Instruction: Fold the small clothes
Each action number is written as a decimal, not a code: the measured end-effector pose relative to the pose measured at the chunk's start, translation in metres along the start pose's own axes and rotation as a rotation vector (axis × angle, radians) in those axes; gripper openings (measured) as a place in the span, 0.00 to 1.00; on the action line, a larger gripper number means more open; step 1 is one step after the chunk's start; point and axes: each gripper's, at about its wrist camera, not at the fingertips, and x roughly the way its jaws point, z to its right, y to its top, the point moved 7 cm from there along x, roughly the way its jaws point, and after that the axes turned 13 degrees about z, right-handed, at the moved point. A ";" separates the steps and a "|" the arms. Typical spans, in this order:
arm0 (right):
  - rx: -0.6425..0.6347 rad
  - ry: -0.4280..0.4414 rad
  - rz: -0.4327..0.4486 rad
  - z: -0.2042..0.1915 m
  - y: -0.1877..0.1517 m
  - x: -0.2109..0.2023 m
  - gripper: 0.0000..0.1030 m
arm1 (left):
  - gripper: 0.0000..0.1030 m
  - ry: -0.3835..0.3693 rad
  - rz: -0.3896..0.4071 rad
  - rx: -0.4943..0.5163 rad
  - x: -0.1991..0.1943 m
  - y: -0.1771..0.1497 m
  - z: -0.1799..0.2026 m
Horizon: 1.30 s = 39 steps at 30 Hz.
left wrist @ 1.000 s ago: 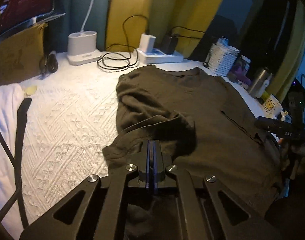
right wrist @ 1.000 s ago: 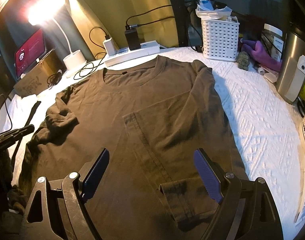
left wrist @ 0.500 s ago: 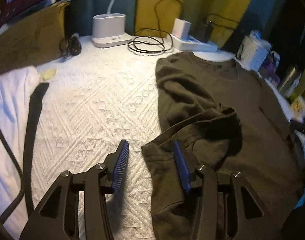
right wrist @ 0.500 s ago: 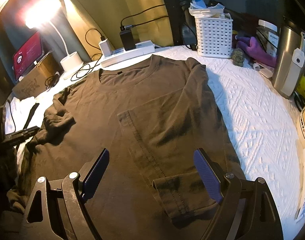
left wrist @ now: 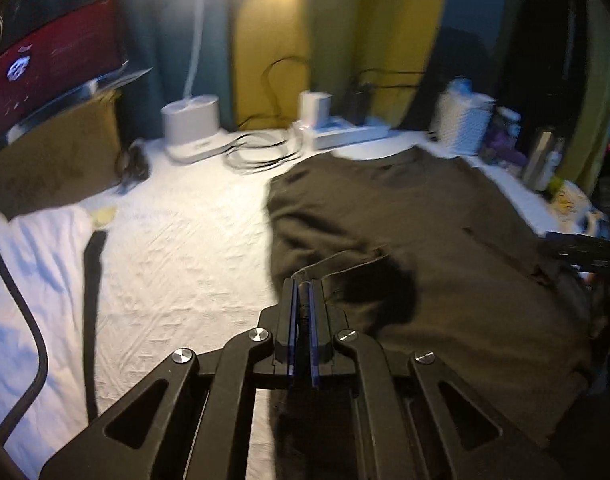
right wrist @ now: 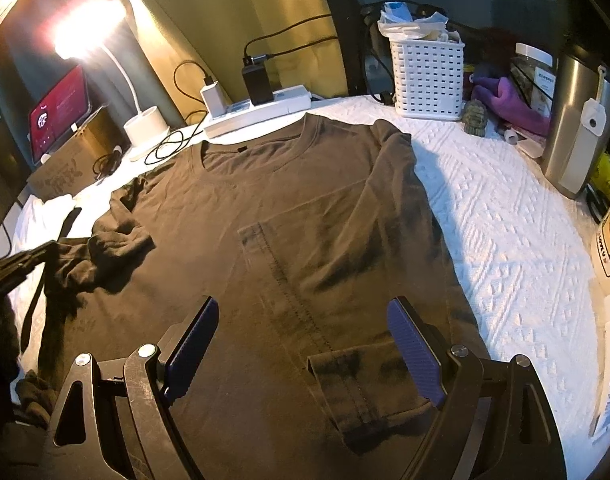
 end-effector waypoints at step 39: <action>0.094 -0.077 0.027 0.053 -0.007 -0.011 0.85 | 0.39 -0.406 -0.374 0.121 0.119 -0.024 0.128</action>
